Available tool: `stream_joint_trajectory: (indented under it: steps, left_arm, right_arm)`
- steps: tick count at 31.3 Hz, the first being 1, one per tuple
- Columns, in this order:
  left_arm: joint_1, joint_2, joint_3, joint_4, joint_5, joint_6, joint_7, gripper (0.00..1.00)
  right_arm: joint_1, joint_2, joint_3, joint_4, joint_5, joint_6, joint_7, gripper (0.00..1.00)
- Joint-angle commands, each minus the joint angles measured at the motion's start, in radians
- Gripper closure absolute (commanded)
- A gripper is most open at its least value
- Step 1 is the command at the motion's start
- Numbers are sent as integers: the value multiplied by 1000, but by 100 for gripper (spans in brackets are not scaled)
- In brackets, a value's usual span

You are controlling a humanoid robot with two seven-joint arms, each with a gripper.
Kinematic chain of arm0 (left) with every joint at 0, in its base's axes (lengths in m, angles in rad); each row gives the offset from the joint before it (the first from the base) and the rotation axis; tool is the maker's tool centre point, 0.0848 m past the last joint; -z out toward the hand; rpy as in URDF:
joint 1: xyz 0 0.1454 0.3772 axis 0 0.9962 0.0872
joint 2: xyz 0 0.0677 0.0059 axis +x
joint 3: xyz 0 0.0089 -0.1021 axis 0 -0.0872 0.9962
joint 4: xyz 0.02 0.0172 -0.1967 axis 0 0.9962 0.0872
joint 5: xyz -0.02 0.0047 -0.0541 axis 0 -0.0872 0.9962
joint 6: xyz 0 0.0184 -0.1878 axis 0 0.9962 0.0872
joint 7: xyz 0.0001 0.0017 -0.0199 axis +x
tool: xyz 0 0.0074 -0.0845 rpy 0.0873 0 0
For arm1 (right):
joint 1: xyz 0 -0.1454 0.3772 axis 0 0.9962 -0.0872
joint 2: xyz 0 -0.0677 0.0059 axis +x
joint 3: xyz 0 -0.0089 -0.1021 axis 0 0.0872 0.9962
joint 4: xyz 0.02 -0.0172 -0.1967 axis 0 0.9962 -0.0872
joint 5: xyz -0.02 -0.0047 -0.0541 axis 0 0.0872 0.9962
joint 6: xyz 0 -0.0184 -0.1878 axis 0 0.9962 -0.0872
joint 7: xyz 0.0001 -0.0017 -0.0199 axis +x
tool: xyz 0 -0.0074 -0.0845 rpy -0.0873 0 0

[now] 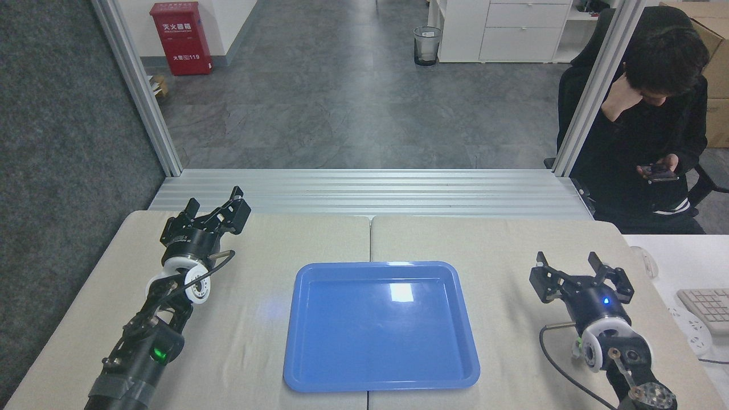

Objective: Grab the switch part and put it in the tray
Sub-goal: 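Lower the right gripper toward the table edge nearest the robot, then carry the switch part with the right gripper over the blue tray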

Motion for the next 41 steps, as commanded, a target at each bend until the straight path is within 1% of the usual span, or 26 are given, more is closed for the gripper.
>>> stream_joint_trajectory:
  steps: [1, 5, 8, 10, 11, 15, 16, 20, 22, 25, 27, 28, 29, 30, 31, 32, 34, 35, 36, 38, 41]
  left_arm:
    - [0, 0, 0, 0, 0, 0, 1, 0]
    - [0, 0, 0, 0, 0, 0, 1, 0]
    - [0, 0, 0, 0, 0, 0, 1, 0]
    - [0, 0, 0, 0, 0, 0, 1, 0]
    - [0, 0, 0, 0, 0, 0, 1, 0]
    - [0, 0, 0, 0, 0, 0, 1, 0]
    - [0, 0, 0, 0, 0, 0, 1, 0]
    - [0, 0, 0, 0, 0, 0, 1, 0]
    - [0, 0, 0, 0, 0, 0, 1, 0]
    - [0, 0, 0, 0, 0, 0, 1, 0]
    - [0, 0, 0, 0, 0, 0, 1, 0]
    - [0, 0, 0, 0, 0, 0, 1, 0]
    - [0, 0, 0, 0, 0, 0, 1, 0]
    - [0, 0, 0, 0, 0, 0, 1, 0]
    - [0, 0, 0, 0, 0, 0, 1, 0]
    - [0, 0, 0, 0, 0, 0, 1, 0]
    - [0, 0, 0, 0, 0, 0, 1, 0]
    - [0, 0, 0, 0, 0, 0, 1, 0]
    - [0, 0, 0, 0, 0, 0, 1, 0]
    - [0, 0, 0, 0, 0, -1, 1, 0]
    - [0, 0, 0, 0, 0, 0, 1, 0]
  right_arm:
    - [191, -60, -67, -175, 29, 183, 19, 0]
    - [250, -51, -63, -174, 42, 192, 24, 0]
    - [263, -28, -51, -155, 42, 195, 25, 0]
    - [261, 2, -43, -131, 37, 198, 25, 0]
    - [254, 21, -43, -120, 28, 203, 25, 0]
    - [234, 98, -57, -92, 28, 206, 24, 0]
    - [226, 107, -57, -91, 28, 206, 24, 0]
    - [220, 114, -49, -46, 28, 206, 24, 0]
    - [215, 114, -43, -19, 28, 205, 24, 2]
    - [220, 115, -40, -3, 29, 205, 24, 3]
    - [218, 115, -41, 27, 29, 206, 24, 4]
    - [218, 114, -43, 44, 29, 206, 24, 8]
    - [218, 112, -43, 59, 29, 208, 22, 20]
    - [221, 112, -41, 69, 31, 209, 21, 37]
    - [223, 112, -43, 72, 31, 212, 15, 52]
    - [224, 112, -43, 70, 30, 212, 12, 62]
    - [217, 114, -46, 64, 30, 221, 2, 75]
    - [215, 114, -50, 60, 28, 235, -13, 89]
    - [214, 115, -53, 54, 26, 246, -25, 100]
    - [201, 115, -57, 9, 22, 270, -39, 100]
    - [143, 115, -49, -64, 23, 321, -37, 100]
